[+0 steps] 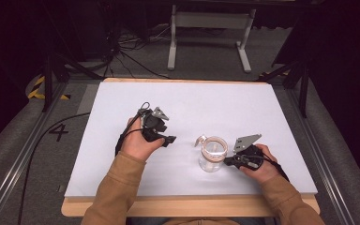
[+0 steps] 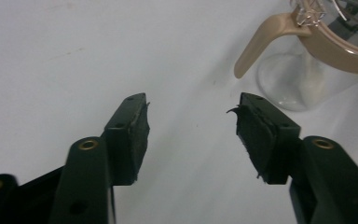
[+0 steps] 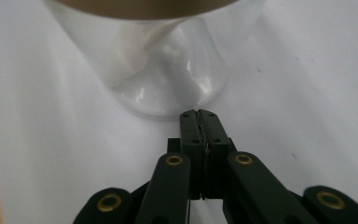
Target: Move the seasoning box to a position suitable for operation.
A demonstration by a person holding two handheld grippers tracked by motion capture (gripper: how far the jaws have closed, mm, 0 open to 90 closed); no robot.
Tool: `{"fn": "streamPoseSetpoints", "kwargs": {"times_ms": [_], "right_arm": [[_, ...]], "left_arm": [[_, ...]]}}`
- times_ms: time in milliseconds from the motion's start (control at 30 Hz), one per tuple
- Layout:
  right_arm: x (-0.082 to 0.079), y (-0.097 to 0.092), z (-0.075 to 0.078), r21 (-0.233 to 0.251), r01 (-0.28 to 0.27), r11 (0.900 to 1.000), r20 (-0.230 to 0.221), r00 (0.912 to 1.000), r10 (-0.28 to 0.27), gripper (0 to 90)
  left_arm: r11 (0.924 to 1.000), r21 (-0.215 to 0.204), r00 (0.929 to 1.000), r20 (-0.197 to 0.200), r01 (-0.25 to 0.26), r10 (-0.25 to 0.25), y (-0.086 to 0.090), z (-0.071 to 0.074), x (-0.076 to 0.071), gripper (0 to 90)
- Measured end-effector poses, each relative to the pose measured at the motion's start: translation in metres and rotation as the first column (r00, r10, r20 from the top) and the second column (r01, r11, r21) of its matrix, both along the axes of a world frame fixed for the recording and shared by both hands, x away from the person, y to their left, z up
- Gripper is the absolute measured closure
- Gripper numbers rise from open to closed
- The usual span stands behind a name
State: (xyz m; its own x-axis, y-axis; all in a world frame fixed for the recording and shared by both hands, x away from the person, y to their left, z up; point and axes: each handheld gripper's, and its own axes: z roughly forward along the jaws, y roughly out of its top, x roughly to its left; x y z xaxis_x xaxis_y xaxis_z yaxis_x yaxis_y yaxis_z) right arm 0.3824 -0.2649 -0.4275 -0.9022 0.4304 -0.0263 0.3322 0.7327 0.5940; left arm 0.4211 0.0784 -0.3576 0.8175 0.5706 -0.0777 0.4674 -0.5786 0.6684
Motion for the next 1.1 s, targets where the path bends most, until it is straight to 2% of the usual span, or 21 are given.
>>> {"fn": "streamPoseSetpoints", "kwargs": {"times_ms": [67, 133, 267, 333, 400, 467, 667, 867, 1033, 1100], "right_arm": [[-0.003, 0.004, 0.000, -0.001, -0.026, 0.9997, 0.002, 0.9997, 0.026, 90.0], [-0.005, 0.007, 0.000, -0.001, -0.030, 0.9996, -0.002, 0.9996, 0.030, 90.0], [-0.009, 0.011, 0.000, 0.002, -0.052, 0.9987, 0.006, 0.9986, 0.052, 90.0], [-0.009, 0.008, 0.000, 0.019, -0.045, 0.9988, -0.001, 0.9990, 0.045, 90.0], [-0.008, 0.003, 0.002, 0.027, -0.028, 0.9992, 0.005, 0.9996, 0.028, 90.0], [-0.009, -0.003, 0.004, 0.045, -0.013, 0.9989, 0.009, 0.9999, 0.012, 90.0], [-0.012, -0.015, 0.007, 0.076, 0.018, 0.9969, 0.023, 0.9995, -0.020, 90.0], [-0.017, -0.017, 0.006, 0.074, 0.028, 0.9968, 0.025, 0.9992, -0.030, 90.0], [-0.021, -0.024, 0.007, 0.079, 0.041, 0.9960, 0.033, 0.9985, -0.043, 90.0], [-0.023, -0.025, 0.007, 0.077, 0.047, 0.9959, 0.034, 0.9982, -0.050, 90.0]], "left_arm": [[0.9999, 0.010, 0.9999, -0.006, 0.013, -0.013, -0.001, -0.001, 0.001, 50.6], [0.9990, 0.024, 0.9992, -0.010, 0.039, -0.039, -0.004, -0.004, 0.003, 53.4], [0.9955, 0.034, 0.9954, -0.040, 0.088, -0.087, -0.011, -0.008, 0.004, 68.3], [0.9920, 0.051, 0.9930, -0.032, 0.116, -0.114, -0.017, -0.011, 0.005, 79.4], [0.9894, 0.056, 0.9906, -0.034, 0.134, -0.132, -0.024, -0.015, 0.006, 85.1], [0.9857, 0.062, 0.9870, -0.045, 0.157, -0.154, -0.034, -0.020, 0.006, 86.8], [0.9836, 0.045, 0.9840, -0.044, 0.174, -0.172, -0.053, -0.031, 0.008, 87.5], [0.9825, 0.047, 0.9825, -0.056, 0.180, -0.178, -0.062, -0.034, 0.010, 87.0], [0.9782, 0.056, 0.9787, -0.059, 0.200, -0.197, -0.068, -0.035, 0.013, 89.3], [0.9769, 0.060, 0.9782, -0.046, 0.205, -0.202, -0.070, -0.035, 0.015, 89.5]]}}
